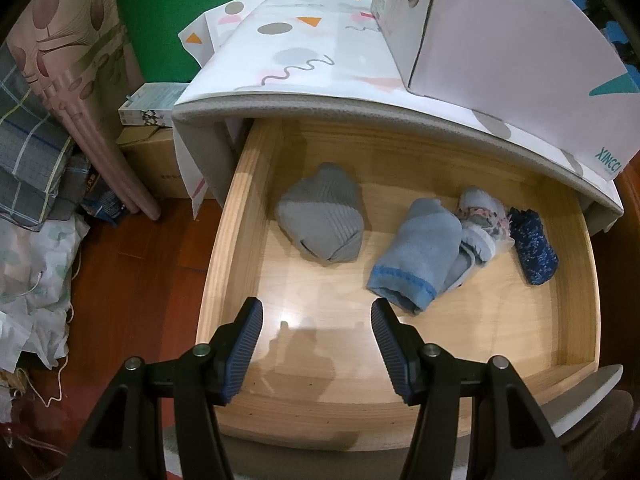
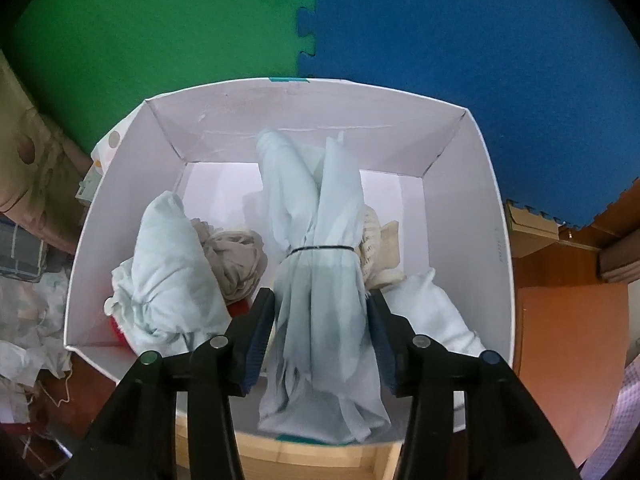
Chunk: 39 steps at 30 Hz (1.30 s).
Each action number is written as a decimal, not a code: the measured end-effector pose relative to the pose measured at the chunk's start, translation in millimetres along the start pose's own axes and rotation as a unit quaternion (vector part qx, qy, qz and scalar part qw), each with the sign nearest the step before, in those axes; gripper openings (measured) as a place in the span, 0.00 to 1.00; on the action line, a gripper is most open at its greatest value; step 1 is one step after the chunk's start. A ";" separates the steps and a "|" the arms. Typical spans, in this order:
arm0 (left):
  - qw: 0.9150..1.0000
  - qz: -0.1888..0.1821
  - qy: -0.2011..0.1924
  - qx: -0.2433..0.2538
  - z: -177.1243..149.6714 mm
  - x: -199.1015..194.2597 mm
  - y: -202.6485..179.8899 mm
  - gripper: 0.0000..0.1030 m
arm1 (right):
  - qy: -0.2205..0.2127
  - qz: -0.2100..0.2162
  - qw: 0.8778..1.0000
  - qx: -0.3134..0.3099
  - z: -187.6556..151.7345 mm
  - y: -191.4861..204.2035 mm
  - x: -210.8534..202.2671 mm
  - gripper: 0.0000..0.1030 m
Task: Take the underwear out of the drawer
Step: 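Open the right tool to drop the garment into the box, then move the open right tool back down into the drawer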
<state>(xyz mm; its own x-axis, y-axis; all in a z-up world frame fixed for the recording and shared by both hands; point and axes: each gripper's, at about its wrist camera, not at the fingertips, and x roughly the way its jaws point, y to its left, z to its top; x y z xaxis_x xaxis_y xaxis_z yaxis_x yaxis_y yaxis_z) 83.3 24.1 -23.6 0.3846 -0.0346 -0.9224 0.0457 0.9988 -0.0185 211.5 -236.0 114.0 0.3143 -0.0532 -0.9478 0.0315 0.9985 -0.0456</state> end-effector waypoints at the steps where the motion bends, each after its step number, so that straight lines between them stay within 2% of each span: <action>1: 1.000 0.000 0.000 0.000 0.2 0.1 -0.4 0.56 | -0.001 -0.001 1.000 -0.001 -0.8 -0.3 -4.4 0.44; 10: 1.000 0.010 0.001 0.007 -0.6 0.8 -1.1 0.56 | -0.017 0.013 1.000 -0.013 -31.6 -8.6 -50.6 0.46; 16: 1.000 0.014 0.000 0.011 -1.1 0.1 -1.8 0.56 | -0.014 0.033 0.999 -0.023 -72.4 -17.4 -70.6 0.46; 20: 1.000 0.015 0.001 0.012 -1.3 -0.2 -2.0 0.56 | -0.007 0.039 0.999 -0.031 -106.5 -21.3 -69.9 0.48; 25: 1.000 0.014 0.001 0.008 -1.2 -0.7 0.6 0.56 | 0.015 0.037 0.998 -0.043 -144.4 -23.0 -48.5 0.48; 30: 1.000 0.012 0.002 0.005 -0.9 -1.0 1.2 0.56 | 0.043 0.035 0.998 -0.030 -173.3 -32.3 -10.6 0.48; 39: 1.000 0.010 0.003 0.005 -0.8 -1.0 1.7 0.56 | 0.069 0.038 0.997 -0.012 -196.4 -36.6 65.5 0.48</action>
<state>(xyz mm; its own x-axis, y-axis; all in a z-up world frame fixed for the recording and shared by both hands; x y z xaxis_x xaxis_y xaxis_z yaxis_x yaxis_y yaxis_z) 82.3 25.8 -23.0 0.3808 -0.0146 -0.9246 0.0477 0.9989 0.0039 44.6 -273.0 -8.4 0.1822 0.0240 -0.9830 -0.0106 0.9997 0.0224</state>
